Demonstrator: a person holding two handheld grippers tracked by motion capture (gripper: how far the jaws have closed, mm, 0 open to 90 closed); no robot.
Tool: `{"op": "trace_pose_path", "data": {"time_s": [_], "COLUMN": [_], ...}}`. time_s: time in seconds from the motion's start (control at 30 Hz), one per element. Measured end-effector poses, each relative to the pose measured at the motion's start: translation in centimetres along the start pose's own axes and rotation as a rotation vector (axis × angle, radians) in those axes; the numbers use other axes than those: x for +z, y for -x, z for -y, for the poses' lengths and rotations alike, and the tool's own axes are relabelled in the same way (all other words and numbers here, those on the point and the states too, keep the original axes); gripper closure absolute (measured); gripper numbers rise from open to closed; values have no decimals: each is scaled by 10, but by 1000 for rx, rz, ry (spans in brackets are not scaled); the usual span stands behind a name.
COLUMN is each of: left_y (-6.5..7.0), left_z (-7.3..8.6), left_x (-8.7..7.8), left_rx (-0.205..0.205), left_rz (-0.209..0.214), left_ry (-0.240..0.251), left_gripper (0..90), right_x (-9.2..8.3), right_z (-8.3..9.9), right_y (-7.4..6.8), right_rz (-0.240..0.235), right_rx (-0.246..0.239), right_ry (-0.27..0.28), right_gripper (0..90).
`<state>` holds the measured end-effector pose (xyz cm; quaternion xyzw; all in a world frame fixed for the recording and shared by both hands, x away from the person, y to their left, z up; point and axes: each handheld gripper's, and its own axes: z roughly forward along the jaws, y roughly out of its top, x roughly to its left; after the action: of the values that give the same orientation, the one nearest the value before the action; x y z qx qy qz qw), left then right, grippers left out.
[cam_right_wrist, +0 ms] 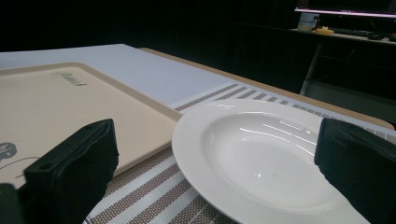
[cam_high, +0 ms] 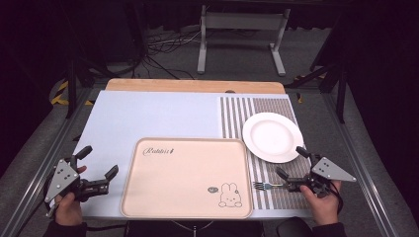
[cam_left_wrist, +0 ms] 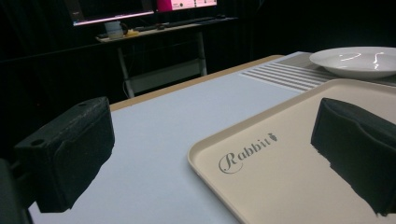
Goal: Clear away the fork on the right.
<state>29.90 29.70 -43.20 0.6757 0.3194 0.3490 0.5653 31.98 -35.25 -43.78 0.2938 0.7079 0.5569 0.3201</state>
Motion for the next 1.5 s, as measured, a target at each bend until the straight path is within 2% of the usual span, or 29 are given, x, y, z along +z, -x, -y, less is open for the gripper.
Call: {"op": "trace_pose_path", "data": {"time_s": [0.23,0.4,0.5,0.63,0.83,0.97,1.03,1.17,1.23,1.33,1.5], "left_y": [0,-1,0,0,-1,-1,-1,-1,-1,-1,-1], "left_z": [-1,0,-1,0,0,-1,-1,-1,-1,-1,0], "left_x": [-1,-1,-1,0,-1,-2,-2,-1,-1,-2,-1], "left_rx": [8,-3,0,0,-2,-1,-1,0,1,1,-3], "left_rz": [2,1,-1,-7,-9,-9,-8,-7,-6,-7,-7], "left_ry": [-2,-3,0,-3,-7,0,-1,0,-2,-1,-6], "left_gripper": [3,3,3,3,3,3,3,2,3,3,2], "right_x": [1,1,4,9,18,25,27,26,26,28,32], "right_z": [1,0,0,-2,-12,-25,-32,-45,-46,-52,-61], "right_y": [0,0,0,1,0,0,0,4,5,7,7], "right_rz": [-7,-16,-20,-55,-67,-91,-102,-123,-126,-152,-195], "right_rx": [12,18,29,42,60,127,144,74,66,35,-65], "right_ry": [-5,-2,-15,-31,-49,-55,-68,-171,-187,-255,-381], "right_gripper": [7,6,6,7,8,10,13,13,13,17,21]}}
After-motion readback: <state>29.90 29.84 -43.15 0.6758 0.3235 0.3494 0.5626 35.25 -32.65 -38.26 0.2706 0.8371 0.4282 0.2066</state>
